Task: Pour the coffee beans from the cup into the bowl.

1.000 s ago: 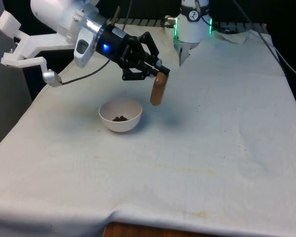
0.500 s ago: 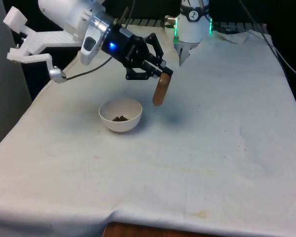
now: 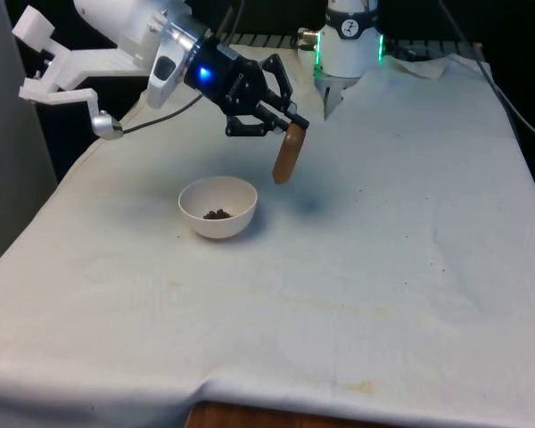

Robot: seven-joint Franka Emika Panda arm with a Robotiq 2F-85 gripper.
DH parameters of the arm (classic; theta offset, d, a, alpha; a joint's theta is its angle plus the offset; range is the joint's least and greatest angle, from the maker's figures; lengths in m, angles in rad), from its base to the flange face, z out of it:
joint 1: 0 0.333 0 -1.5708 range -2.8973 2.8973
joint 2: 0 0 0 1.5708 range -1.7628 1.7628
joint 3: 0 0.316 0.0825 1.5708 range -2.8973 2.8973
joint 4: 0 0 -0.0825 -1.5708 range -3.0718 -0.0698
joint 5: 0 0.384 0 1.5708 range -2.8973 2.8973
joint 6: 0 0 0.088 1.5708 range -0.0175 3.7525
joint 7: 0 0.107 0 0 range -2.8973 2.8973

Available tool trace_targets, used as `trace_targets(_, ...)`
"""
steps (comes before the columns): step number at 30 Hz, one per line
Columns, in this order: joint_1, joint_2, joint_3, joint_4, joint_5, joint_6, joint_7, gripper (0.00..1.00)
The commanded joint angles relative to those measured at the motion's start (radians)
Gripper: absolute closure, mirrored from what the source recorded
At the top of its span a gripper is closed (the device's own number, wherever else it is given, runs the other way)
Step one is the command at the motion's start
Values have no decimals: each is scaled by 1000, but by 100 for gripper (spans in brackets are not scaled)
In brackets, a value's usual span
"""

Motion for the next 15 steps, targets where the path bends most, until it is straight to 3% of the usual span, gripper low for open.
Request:
trace_targets(1,17,-15,-10,-21,-4,27,-9,97)
trace_targets(5,21,-31,-8,-43,-19,44,-34,97)
trace_targets(6,5,-26,6,-34,-24,27,-40,97)
trace_targets(7,22,-40,-4,-55,-29,56,-47,97)
trace_targets(13,23,-77,14,-102,-64,108,-82,97)
trace_targets(14,6,-65,24,-85,-58,80,-80,97)
trace_targets(15,23,-82,17,-108,-70,115,-84,97)
